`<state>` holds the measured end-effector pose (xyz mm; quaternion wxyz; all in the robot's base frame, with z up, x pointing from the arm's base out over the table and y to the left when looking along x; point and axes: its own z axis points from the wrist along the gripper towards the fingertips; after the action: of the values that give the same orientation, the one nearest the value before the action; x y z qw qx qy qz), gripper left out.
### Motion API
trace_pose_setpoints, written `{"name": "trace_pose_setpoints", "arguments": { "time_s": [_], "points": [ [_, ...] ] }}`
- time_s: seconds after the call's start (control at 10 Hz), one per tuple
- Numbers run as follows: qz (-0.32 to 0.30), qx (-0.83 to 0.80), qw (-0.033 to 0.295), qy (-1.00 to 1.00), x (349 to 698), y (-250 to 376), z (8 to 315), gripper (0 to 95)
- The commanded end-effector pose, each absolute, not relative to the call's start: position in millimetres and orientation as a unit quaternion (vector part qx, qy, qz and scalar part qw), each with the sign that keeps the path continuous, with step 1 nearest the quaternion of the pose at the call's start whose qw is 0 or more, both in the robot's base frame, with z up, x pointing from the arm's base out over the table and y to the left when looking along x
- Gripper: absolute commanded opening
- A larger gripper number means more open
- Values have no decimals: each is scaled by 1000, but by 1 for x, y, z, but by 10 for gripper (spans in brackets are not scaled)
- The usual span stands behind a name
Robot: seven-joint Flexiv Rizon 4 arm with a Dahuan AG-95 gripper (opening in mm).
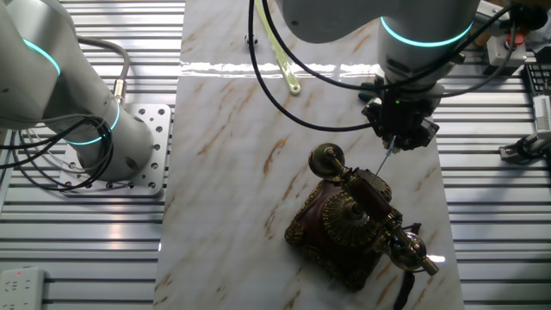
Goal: Dial a number on an old rotary phone
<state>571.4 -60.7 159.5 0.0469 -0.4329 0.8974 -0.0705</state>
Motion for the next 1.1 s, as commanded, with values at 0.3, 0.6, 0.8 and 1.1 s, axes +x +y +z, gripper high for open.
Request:
{"name": "trace_pose_setpoints", "arguments": {
  "time_s": [0.3, 0.6, 0.8, 1.1],
  "points": [
    [-73, -425, 50, 901, 571, -59, 159, 0],
    [-75, -420, 56, 903, 570, -60, 159, 0],
    [-76, -419, 59, 903, 568, -61, 157, 0],
    [-76, -412, 68, 906, 565, -61, 156, 0]
  ]
}}
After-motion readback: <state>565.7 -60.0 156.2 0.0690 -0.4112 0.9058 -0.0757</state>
